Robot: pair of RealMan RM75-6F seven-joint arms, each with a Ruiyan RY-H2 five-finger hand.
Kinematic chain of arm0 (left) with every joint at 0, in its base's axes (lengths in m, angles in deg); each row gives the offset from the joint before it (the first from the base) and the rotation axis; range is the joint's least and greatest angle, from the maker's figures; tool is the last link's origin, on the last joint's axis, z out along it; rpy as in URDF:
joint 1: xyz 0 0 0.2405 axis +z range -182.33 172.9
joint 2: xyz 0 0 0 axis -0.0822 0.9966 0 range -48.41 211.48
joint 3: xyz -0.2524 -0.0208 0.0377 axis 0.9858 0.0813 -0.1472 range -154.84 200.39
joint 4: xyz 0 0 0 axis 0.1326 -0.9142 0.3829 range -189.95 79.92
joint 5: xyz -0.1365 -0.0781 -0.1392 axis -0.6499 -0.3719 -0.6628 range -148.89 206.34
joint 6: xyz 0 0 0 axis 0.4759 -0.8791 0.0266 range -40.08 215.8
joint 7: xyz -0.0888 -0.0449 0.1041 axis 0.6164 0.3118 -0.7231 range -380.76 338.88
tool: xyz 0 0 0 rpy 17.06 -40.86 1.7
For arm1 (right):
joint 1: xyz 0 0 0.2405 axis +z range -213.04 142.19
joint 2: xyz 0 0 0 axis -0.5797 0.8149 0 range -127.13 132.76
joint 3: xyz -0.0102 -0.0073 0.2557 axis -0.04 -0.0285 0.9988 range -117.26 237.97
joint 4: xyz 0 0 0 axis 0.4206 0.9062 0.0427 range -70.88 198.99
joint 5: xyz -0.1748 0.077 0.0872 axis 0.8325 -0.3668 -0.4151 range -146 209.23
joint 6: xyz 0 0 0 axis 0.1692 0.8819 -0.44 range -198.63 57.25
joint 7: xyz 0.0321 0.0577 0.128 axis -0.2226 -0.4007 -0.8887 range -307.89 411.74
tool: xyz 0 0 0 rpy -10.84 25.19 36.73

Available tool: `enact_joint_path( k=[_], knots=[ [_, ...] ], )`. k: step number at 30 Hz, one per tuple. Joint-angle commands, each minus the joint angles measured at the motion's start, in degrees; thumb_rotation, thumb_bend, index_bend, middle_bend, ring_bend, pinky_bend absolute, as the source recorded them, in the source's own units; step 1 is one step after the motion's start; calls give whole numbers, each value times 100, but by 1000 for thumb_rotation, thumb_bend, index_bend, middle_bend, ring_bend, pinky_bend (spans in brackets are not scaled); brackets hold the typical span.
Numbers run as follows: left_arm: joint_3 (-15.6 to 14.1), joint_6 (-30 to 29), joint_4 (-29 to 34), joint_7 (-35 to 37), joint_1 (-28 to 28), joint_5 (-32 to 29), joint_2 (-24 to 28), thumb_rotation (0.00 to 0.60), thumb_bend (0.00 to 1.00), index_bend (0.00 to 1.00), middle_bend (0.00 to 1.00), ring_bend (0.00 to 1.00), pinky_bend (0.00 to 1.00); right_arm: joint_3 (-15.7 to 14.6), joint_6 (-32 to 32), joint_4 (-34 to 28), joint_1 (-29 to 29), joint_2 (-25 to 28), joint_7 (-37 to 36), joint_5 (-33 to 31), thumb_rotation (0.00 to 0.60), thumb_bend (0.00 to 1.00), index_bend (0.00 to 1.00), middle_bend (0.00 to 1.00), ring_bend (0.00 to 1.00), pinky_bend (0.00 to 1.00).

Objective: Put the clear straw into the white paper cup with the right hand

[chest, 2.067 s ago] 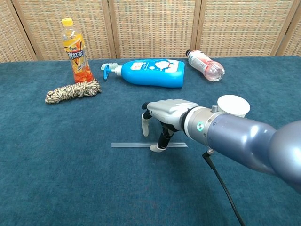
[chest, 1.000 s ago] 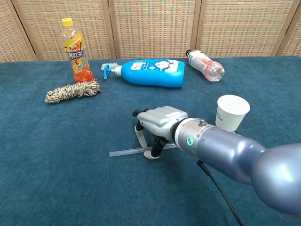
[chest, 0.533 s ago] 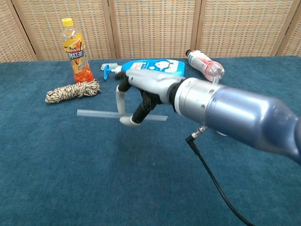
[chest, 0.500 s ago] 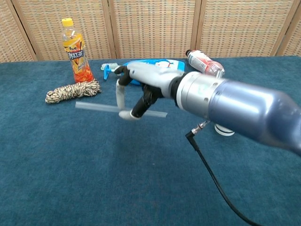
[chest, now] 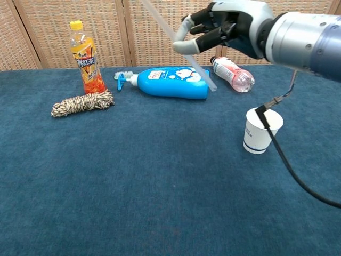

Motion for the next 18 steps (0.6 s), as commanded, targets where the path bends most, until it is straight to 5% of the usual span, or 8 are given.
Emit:
enact_joint_path(
  k=[1,18],
  knots=[
    [-9,-31,13,-13,11,32,0,600,121,0,0,0,0,-64,-129,172,-394,330,-593,150,600,445,649,52,0,0],
    [-7,-26,23,-35,-2,44,-5,600,121,0,0,0,0,-578,-379,1104,-720,283,-1790,1021,600,445,649,52,0,0]
  ],
)
